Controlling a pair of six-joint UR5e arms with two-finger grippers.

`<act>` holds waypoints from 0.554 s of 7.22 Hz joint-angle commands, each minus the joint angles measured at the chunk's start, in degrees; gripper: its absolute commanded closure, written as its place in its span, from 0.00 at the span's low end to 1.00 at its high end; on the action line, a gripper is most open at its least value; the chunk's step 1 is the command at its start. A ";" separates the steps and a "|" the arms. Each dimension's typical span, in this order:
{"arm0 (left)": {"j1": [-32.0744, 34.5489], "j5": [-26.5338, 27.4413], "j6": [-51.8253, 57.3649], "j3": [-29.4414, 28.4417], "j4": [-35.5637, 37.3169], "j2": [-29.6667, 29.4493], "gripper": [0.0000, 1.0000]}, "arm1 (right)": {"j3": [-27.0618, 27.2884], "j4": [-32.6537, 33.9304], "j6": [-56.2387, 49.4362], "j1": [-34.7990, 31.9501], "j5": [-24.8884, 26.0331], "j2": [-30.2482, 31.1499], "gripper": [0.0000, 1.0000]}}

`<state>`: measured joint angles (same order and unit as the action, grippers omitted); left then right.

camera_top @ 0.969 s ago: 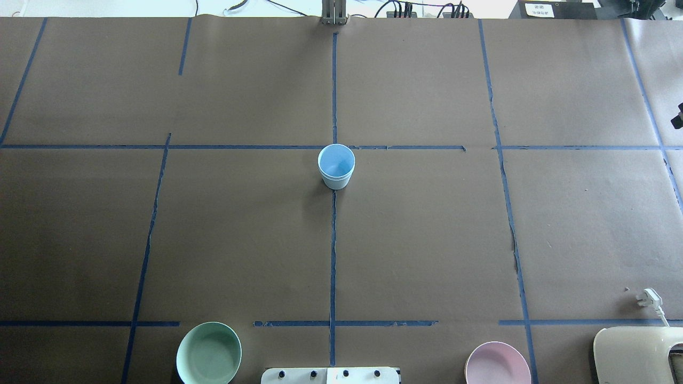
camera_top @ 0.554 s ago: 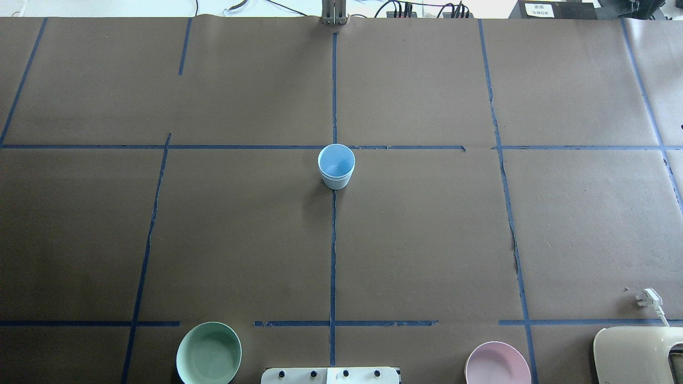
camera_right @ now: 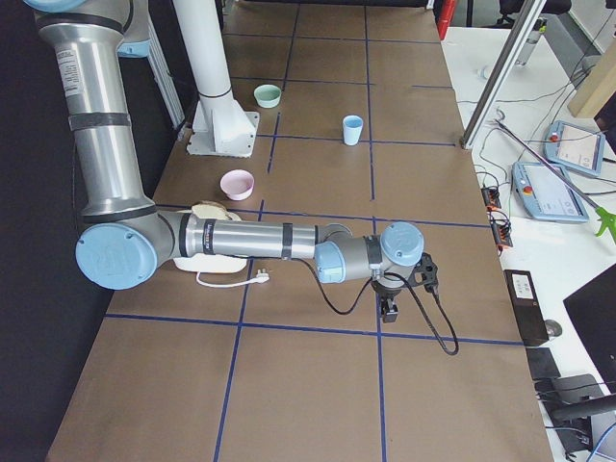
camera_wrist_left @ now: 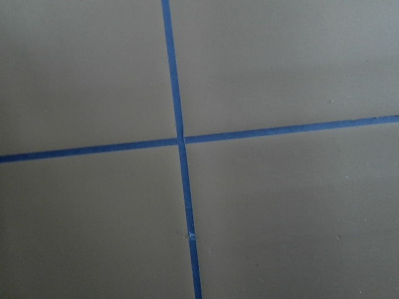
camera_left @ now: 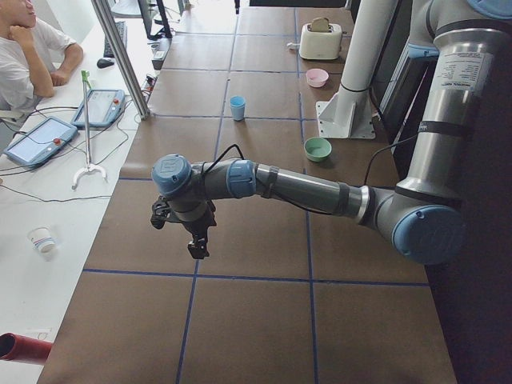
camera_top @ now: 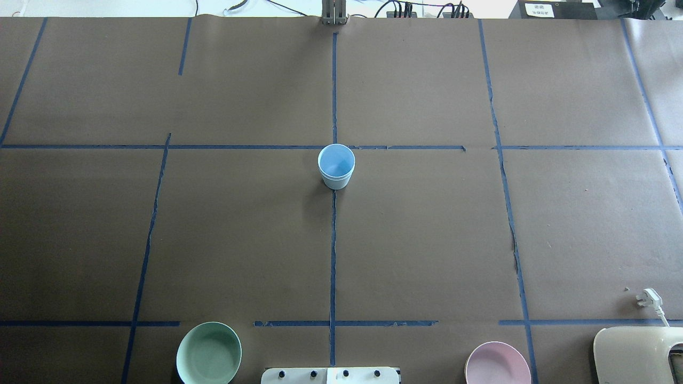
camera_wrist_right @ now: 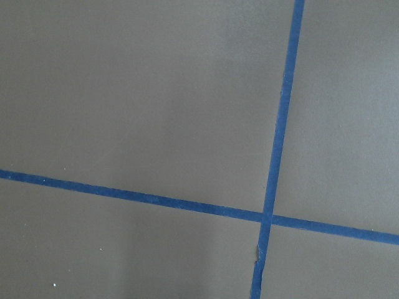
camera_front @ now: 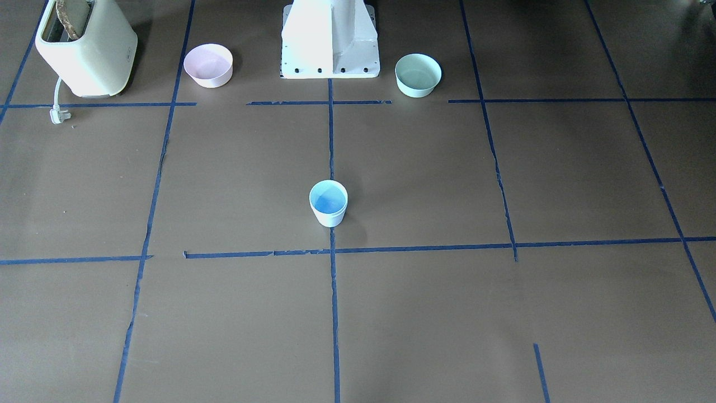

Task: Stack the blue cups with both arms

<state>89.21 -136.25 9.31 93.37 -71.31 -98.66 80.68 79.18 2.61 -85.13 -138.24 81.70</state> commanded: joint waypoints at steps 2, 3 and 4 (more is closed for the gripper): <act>-0.18 -0.06 0.62 0.32 -0.76 1.01 0.00 | 6.22 12.62 -8.10 -0.39 2.52 -0.05 0.00; -0.18 -0.59 0.62 0.84 -2.07 1.97 0.00 | 9.20 16.67 -13.54 -0.30 7.84 0.04 0.00; -0.18 -0.68 0.54 0.93 -5.39 2.77 0.00 | 9.32 18.10 -15.16 -0.21 9.55 -0.22 0.00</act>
<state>89.04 -136.69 9.88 94.05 -73.66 -96.86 88.52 94.01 -8.80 -85.42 -132.01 81.65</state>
